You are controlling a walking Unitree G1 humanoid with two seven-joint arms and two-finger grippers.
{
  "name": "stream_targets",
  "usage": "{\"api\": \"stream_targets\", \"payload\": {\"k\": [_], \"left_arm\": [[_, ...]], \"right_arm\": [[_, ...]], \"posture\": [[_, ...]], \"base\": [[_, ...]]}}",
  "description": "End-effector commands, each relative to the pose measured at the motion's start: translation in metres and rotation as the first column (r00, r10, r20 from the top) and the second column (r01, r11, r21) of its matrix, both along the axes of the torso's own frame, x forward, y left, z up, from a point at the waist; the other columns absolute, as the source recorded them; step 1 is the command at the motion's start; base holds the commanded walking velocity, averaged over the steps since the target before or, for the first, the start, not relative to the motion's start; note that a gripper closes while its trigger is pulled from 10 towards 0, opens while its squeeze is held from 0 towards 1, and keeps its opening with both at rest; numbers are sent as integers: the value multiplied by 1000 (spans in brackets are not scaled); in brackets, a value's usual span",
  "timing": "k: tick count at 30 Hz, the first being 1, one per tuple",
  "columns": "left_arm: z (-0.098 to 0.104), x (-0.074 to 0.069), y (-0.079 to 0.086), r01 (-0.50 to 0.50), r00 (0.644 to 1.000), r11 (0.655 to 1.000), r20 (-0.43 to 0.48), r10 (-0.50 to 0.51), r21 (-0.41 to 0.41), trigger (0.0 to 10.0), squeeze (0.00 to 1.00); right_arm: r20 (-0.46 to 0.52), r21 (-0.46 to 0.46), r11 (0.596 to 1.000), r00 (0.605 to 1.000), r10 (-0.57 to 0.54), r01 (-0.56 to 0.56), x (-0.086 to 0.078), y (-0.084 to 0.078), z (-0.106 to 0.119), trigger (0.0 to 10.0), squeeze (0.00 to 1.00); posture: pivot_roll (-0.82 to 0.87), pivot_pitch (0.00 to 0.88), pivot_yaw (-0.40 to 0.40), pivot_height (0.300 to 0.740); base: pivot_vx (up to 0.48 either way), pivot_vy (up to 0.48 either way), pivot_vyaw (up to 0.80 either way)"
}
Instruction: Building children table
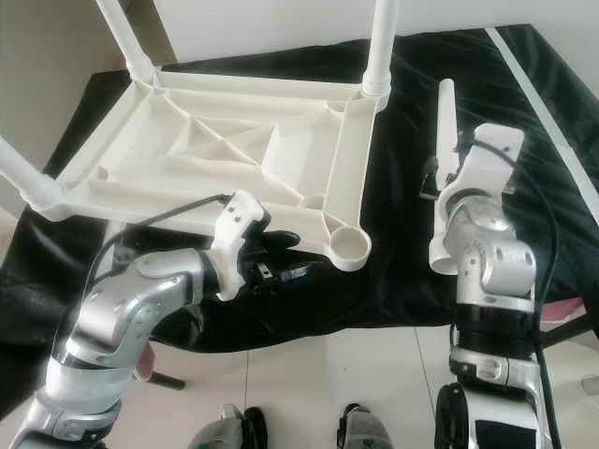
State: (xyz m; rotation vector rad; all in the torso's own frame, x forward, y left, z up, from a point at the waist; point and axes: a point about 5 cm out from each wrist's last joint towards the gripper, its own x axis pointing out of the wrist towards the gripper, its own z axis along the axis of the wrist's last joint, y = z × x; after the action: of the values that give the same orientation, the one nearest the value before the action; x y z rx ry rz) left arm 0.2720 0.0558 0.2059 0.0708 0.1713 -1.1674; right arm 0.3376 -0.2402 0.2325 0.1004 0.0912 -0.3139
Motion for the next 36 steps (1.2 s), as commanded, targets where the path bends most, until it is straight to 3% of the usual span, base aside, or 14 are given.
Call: {"api": "stream_targets", "payload": {"k": [1,14,18,24,28,30,33,36], "left_arm": [[-2,-3,-1,9,1000,1000,-16,-9,10,10000,0],[-3,-6,-2,17,999,1000,-48,-15,25,10000,0],[-4,-5,-2,16,998,1000,-60,-14,24,10000,0],[-3,-5,-3,18,998,999,-57,-17,30,10000,0],[-4,-5,-4,23,998,999,-65,-21,29,10000,0],[-4,-5,-4,23,998,999,-65,-21,29,10000,0],[-3,-5,-4,23,998,999,-62,-21,27,10000,0],[-3,-4,-4,22,998,999,-60,-20,27,10000,0]], "right_arm": [[-81,37,999,996,28,-26,2,0,-9,10000,0],[-245,94,989,960,133,-113,4,5,-15,10000,0],[-316,156,977,929,191,-147,1,14,-20,10000,0],[-378,223,968,904,197,-117,-1,13,-23,10000,0],[-483,305,951,853,199,-49,-5,6,-31,10000,0],[-483,305,951,853,199,-49,-5,6,-31,10000,0],[-538,358,934,815,213,-8,-6,0,-37,10000,0],[-552,366,931,805,217,0,-6,-3,-38,10000,0]], "posture": [[-23,197,110,740],[-21,195,114,740],[-23,192,114,740],[-26,184,115,740],[-34,175,110,740],[-34,175,110,740],[-36,163,106,740],[-37,159,105,740]], "base": [[0,0,0],[0,0,0],[0,0,0],[0,0,0],[0,0,0],[0,0,0],[0,0,0],[0,0,0]]}}
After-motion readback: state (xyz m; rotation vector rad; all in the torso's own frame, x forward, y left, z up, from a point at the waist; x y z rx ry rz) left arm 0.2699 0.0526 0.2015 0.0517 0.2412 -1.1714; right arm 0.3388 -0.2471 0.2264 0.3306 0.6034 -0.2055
